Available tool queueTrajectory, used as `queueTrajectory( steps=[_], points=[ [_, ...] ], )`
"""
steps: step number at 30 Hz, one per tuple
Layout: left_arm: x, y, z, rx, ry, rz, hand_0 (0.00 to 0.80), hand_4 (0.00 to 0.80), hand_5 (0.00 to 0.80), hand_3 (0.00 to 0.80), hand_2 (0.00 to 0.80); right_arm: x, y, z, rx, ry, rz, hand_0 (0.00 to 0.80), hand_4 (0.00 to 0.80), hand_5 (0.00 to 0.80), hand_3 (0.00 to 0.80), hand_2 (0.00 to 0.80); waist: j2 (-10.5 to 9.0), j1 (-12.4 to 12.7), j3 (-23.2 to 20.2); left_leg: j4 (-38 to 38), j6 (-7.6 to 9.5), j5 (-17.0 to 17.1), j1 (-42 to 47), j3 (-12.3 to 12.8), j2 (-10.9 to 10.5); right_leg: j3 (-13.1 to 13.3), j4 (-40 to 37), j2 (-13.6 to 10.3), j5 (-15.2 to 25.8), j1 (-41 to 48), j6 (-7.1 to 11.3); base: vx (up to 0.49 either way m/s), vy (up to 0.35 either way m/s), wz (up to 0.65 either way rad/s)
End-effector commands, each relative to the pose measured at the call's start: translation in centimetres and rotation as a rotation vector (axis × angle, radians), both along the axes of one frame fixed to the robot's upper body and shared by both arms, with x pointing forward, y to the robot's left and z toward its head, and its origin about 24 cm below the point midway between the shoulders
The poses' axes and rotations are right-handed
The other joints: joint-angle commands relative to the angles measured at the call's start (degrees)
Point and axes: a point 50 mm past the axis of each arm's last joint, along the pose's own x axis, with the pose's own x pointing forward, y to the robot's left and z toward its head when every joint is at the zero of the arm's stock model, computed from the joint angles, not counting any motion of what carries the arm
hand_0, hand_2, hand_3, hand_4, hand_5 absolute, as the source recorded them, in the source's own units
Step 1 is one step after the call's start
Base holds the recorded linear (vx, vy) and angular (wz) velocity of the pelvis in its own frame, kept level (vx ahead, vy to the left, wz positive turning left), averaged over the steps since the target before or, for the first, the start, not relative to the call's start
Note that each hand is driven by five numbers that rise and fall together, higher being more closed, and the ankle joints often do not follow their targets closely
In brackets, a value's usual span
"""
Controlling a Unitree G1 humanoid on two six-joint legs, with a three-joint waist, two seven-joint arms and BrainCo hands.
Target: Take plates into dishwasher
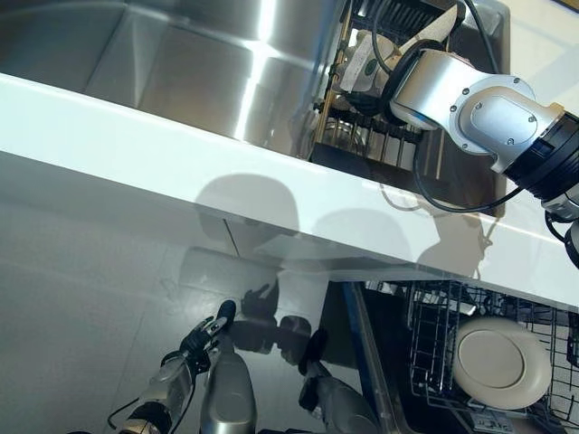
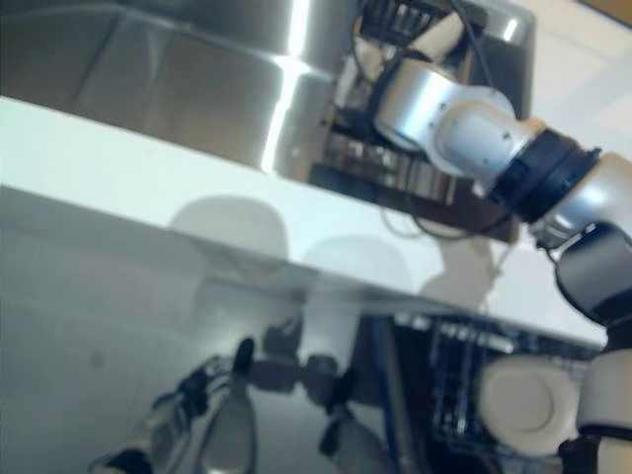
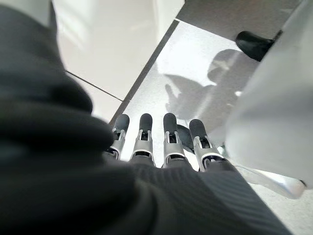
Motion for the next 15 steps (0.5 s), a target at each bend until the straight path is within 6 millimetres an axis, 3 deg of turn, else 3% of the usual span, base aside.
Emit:
queueTrajectory(
  steps=[1,15],
  points=[
    [-0.5,0.3,-0.1,0.017,-0.006,0.016,0.000,0.000,0.000,0.000,0.000,-0.5,-0.9,3.0,0.006,-0.119,-0.023,0.800,0.800,0.800,0.800,0.800,-3.75,0.3,-1.7,-2.0,4.52,-0.1,0.1,4.8,-4.3,1.2,-0.1,-0.3,2.2,-0.7,2.50,0.000,0.000,0.00],
    [-2.9,0.5,-1.6,0.046,0.069,0.017,0.000,0.000,0.000,0.000,0.000,-0.4,-2.7,4.3,0.175,-0.130,0.011,0.800,0.800,0.800,0.800,0.800,-4.02,-1.7,-8.6,-2.0,4.47,-1.9,5.2,6.3,-3.8,3.0,-0.1,0.0,0.7,3.4,2.23,0.030,-0.030,-0.09]
  ],
)
